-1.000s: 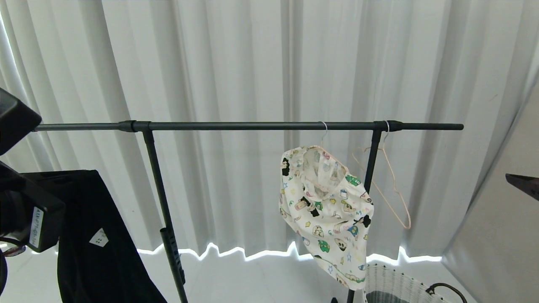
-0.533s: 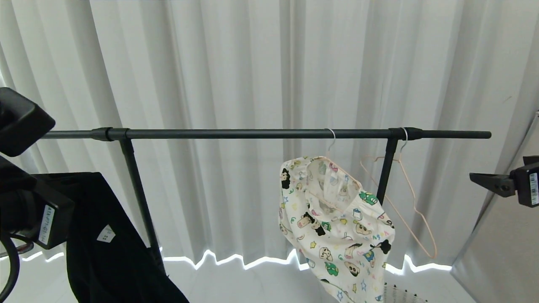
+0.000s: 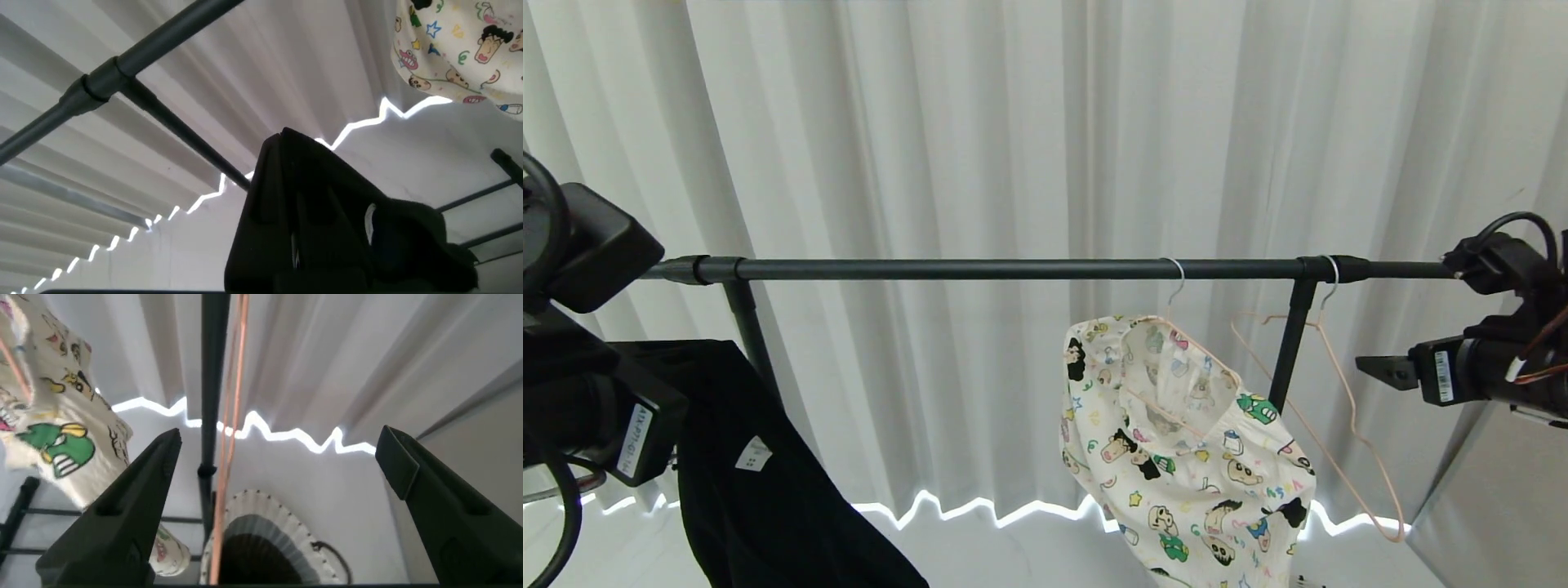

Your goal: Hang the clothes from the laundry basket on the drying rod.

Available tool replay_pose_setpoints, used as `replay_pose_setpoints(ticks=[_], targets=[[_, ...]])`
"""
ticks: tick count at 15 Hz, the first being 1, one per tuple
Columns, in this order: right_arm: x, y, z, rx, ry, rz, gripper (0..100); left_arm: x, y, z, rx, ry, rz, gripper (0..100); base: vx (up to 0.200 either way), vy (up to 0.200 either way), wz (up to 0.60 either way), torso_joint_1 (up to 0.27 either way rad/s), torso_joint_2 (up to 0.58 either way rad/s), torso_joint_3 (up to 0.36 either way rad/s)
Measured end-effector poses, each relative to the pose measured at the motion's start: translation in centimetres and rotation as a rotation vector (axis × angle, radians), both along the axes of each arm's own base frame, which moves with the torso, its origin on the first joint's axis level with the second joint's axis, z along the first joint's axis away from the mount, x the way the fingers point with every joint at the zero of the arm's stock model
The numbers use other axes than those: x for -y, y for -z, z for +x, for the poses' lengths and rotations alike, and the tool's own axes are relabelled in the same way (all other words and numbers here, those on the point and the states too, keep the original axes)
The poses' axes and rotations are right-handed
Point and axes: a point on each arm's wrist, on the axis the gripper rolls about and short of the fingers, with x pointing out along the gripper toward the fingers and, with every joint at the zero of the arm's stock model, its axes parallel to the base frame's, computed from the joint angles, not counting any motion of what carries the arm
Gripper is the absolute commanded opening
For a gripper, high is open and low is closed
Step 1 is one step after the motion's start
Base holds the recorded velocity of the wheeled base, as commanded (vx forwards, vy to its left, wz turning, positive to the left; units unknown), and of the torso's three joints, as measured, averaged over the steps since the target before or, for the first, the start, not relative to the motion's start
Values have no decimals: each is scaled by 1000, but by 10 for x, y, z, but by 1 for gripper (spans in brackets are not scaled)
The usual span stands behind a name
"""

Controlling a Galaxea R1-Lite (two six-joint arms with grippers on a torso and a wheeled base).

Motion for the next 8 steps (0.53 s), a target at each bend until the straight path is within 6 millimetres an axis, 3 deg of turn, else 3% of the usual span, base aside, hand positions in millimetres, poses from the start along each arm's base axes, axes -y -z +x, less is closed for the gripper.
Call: replay_pose_setpoints(ticks=[5,8], targets=[[-9,45,37,-84,37,50,100,0,2,1,-9,0,4,0,0,0,0,0,0,0],[-11,66,50,-144,59,72,100,0,6,1,-22,-1,7,0,0,0,0,0,0,0]])
